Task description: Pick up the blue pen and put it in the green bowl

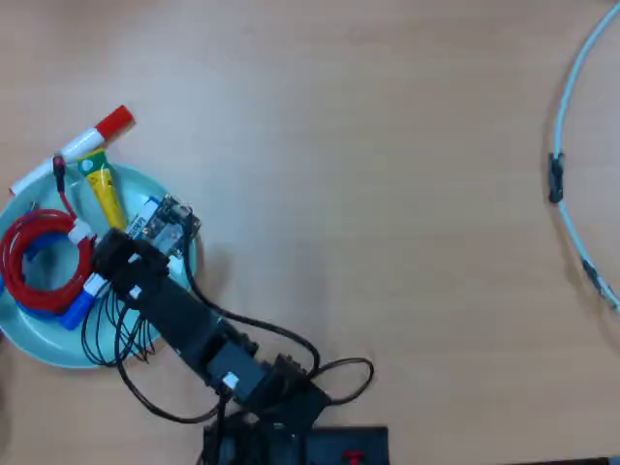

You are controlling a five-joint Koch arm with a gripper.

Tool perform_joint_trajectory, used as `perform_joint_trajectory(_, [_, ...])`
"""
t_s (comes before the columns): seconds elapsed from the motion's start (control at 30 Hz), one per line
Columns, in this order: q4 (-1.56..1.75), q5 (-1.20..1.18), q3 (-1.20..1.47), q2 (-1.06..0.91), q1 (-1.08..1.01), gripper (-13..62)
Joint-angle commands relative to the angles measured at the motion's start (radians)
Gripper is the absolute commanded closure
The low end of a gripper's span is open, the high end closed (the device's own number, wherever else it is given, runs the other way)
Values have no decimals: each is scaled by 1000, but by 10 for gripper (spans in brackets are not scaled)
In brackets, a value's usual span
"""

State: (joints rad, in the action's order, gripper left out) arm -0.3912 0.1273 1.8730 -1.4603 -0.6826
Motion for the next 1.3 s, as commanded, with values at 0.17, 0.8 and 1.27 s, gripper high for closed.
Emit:
perform_joint_trajectory(0.17, [-95, 11, -49, -107, 14, 387])
perform_joint_trajectory(0.8, [-581, 3, -282, -115, 8, -39])
perform_joint_trajectory(1.27, [-635, 11, -272, -201, -132, 219])
